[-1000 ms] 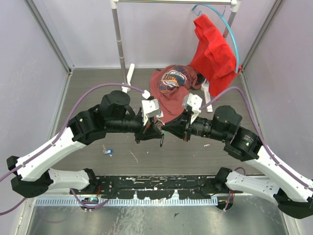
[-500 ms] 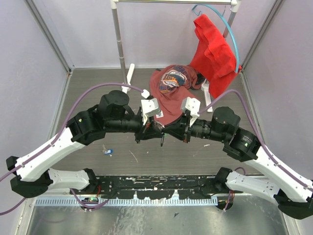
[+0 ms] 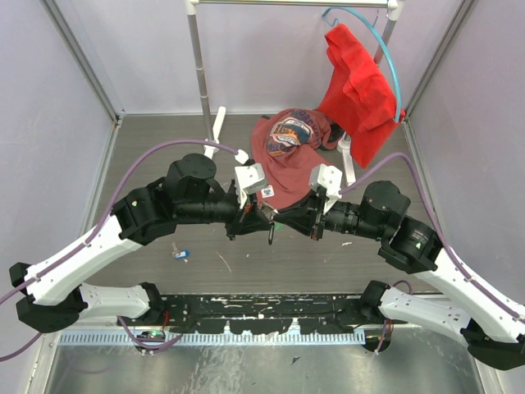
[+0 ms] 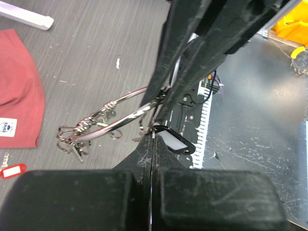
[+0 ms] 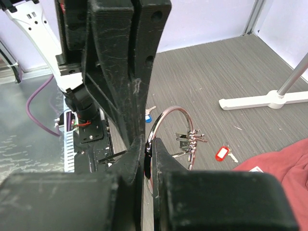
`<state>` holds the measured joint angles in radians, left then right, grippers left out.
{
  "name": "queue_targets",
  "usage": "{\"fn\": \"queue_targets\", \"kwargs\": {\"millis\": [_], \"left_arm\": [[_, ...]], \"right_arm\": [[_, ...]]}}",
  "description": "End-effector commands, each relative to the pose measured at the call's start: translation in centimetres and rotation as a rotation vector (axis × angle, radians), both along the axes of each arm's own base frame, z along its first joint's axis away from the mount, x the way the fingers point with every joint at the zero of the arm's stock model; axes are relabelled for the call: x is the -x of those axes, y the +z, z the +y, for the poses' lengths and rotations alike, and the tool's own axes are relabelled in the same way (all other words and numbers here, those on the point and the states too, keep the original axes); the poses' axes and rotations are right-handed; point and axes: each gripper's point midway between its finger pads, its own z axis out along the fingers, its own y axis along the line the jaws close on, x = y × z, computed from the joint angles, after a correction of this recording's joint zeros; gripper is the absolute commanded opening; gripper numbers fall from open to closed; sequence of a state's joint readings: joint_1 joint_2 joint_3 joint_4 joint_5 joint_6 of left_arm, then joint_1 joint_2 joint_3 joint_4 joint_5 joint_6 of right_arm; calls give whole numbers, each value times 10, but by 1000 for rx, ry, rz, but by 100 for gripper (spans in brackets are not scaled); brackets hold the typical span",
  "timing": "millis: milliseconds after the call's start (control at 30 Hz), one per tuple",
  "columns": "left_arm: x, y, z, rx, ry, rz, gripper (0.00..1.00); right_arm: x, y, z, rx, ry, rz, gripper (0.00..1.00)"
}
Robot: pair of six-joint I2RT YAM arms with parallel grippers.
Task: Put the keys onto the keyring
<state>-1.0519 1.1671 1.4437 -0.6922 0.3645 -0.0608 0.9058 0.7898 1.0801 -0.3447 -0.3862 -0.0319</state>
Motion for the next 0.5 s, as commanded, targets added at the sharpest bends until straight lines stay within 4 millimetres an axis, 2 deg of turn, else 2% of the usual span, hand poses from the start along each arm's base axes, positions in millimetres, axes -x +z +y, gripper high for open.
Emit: {"fn": "queue_targets", "kwargs": {"millis": [0,233,467], "left_arm": [[-8,16,-2,69,43,-39,0],[-5,27,-3,120,34,-41,0],[-6,27,-5,131,43,-34,0]], "right_arm": [[12,26,2,-74,60,-62,0],[10,22,3,-62,61,-53,0],[11,20,6,-58,72,-44,0]]}}
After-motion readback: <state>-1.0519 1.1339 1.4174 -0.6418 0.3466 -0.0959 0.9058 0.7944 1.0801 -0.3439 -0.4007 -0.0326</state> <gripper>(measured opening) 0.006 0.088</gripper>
